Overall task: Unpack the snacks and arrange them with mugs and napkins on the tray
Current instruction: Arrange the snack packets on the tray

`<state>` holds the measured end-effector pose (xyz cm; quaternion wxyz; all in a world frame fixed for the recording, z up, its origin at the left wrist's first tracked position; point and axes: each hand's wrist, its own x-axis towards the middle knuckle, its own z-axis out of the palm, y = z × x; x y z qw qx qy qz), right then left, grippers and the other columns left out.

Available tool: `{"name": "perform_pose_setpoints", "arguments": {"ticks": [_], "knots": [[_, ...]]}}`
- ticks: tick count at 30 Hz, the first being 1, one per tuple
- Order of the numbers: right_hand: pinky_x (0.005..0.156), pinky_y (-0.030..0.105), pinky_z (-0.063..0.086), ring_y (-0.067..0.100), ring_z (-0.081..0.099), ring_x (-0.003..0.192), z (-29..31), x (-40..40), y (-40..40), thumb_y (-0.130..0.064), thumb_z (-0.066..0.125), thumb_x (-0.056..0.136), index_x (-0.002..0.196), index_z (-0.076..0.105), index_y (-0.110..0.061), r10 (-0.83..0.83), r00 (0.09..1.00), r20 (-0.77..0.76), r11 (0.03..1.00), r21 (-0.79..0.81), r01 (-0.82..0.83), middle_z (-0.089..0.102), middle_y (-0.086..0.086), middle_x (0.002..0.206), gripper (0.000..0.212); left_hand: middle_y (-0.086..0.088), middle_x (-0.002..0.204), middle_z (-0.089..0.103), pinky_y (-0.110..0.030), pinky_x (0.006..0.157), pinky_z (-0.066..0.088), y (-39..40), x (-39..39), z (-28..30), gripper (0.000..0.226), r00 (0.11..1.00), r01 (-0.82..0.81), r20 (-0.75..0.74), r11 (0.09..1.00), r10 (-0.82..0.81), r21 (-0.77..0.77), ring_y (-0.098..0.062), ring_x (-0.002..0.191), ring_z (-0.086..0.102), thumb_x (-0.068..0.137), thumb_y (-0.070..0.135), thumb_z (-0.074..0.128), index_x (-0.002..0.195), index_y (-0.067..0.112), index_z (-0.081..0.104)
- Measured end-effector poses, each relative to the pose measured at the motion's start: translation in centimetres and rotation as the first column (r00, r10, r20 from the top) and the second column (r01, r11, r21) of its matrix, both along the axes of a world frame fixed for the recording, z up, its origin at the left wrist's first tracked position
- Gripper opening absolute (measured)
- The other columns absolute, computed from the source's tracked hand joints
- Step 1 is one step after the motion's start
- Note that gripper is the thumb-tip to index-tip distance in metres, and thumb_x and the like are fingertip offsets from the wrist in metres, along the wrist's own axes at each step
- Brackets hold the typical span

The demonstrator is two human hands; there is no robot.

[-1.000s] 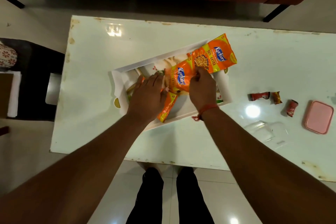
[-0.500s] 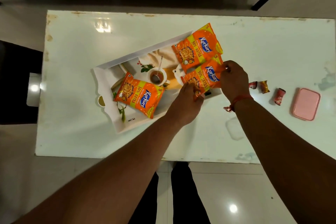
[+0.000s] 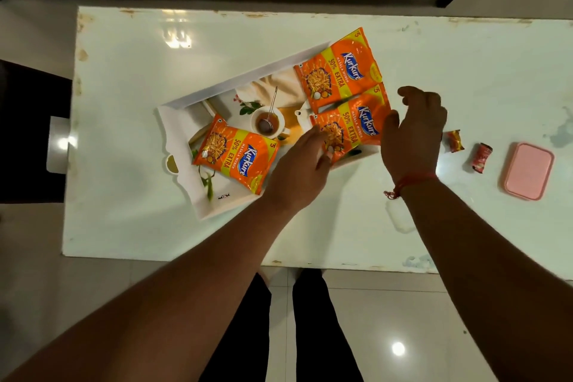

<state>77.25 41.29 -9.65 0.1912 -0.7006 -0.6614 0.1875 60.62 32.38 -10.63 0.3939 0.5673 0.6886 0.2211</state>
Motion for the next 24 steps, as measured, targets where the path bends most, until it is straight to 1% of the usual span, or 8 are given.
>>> {"name": "perform_pose_setpoints", "arguments": {"ticks": [3, 7, 9, 11, 12, 15, 21, 24], "knots": [[0.083, 0.043, 0.048, 0.031, 0.057, 0.098, 0.9, -2.9, -2.7, -0.009, 0.050, 0.087, 0.116, 0.057, -0.010, 0.077, 0.989, -0.127, 0.996, 0.059, -0.070, 0.055, 0.013, 0.112, 0.031, -0.009, 0.138, 0.056, -0.030, 0.104, 0.043, -1.2, -3.2, 0.7, 0.033, 0.991, -0.074, -0.100, 0.984, 0.091, 0.164, -0.021, 0.130, 0.050, 0.096, 0.013, 0.054, 0.129, 0.010, 0.057], [0.076, 0.040, 0.054, 0.031, 0.065, 0.089, -0.5, -8.6, -7.7, -0.020, 0.053, 0.090, 0.117, 0.055, -0.009, -0.013, 0.907, -0.422, 0.944, -0.305, -0.128, 0.060, 0.008, 0.107, 0.029, -0.012, 0.127, 0.059, -0.039, 0.103, 0.047, -2.8, -8.5, -0.6, 0.029, 0.938, -0.231, -0.215, 0.954, 0.271, 0.192, -0.025, 0.122, 0.052, 0.092, 0.006, 0.053, 0.119, 0.009, 0.060], [0.053, 0.033, 0.055, 0.028, 0.067, 0.073, -1.0, -11.3, -8.9, -0.020, 0.053, 0.092, 0.124, 0.050, -0.013, -0.306, 0.799, -0.518, 0.766, -0.632, -0.116, 0.062, 0.007, 0.106, 0.033, -0.015, 0.129, 0.057, -0.046, 0.102, 0.048, -3.6, -10.6, -1.5, 0.029, 0.902, -0.309, -0.271, 0.940, 0.337, 0.143, -0.029, 0.123, 0.052, 0.091, 0.007, 0.055, 0.120, 0.007, 0.059], [0.045, 0.027, 0.052, 0.026, 0.067, 0.065, -1.7, -13.9, -9.5, -0.017, 0.055, 0.091, 0.122, 0.052, -0.012, -0.451, 0.749, -0.486, 0.599, -0.787, -0.150, 0.066, 0.010, 0.107, 0.031, -0.019, 0.135, 0.053, -0.051, 0.103, 0.047, -4.3, -11.7, -2.2, 0.033, 0.897, -0.313, -0.301, 0.946, 0.324, 0.084, -0.034, 0.128, 0.049, 0.092, 0.009, 0.054, 0.125, 0.005, 0.056], [0.050, 0.030, 0.055, 0.026, 0.067, 0.066, -1.9, -15.0, -9.6, -0.018, 0.057, 0.090, 0.116, 0.056, -0.013, -0.444, 0.763, -0.469, 0.582, -0.799, -0.152, 0.069, 0.011, 0.106, 0.027, -0.020, 0.139, 0.051, -0.052, 0.104, 0.046, -4.5, -11.9, -2.4, 0.037, 0.901, -0.288, -0.319, 0.955, 0.294, 0.067, -0.036, 0.130, 0.046, 0.093, 0.009, 0.055, 0.129, 0.004, 0.054], [0.079, 0.029, 0.050, 0.024, 0.065, 0.087, -1.8, -16.3, -8.6, -0.019, 0.058, 0.089, 0.104, 0.066, -0.016, -0.259, 0.871, -0.417, 0.729, -0.676, -0.107, 0.070, 0.001, 0.103, 0.017, -0.021, 0.145, 0.045, -0.049, 0.108, 0.044, -5.0, -11.8, -2.5, 0.046, 0.917, -0.199, -0.338, 0.978, 0.210, 0.069, -0.036, 0.136, 0.042, 0.094, 0.011, 0.060, 0.137, 0.004, 0.049], [0.084, 0.034, 0.048, 0.029, 0.063, 0.107, 0.9, -12.7, -3.1, -0.019, 0.049, 0.096, 0.121, 0.062, -0.018, 0.131, 0.974, -0.183, 0.908, -0.373, -0.192, 0.069, 0.009, 0.116, 0.028, -0.022, 0.154, 0.034, -0.050, 0.107, 0.043, -3.2, -9.2, -2.4, 0.052, 0.960, -0.135, -0.245, 0.990, 0.139, 0.034, -0.037, 0.141, 0.036, 0.097, 0.017, 0.054, 0.146, 0.005, 0.039], [0.085, 0.037, 0.050, 0.032, 0.063, 0.107, 1.8, -10.7, -0.7, -0.022, 0.048, 0.097, 0.124, 0.061, -0.017, 0.197, 0.977, -0.081, 0.936, -0.281, -0.213, 0.069, 0.010, 0.117, 0.030, -0.017, 0.162, 0.018, -0.046, 0.103, 0.045, -1.5, -7.2, -2.1, 0.060, 0.981, -0.077, -0.179, 0.997, 0.074, -0.012, -0.034, 0.146, 0.029, 0.098, 0.018, 0.053, 0.152, 0.009, 0.029]]}}
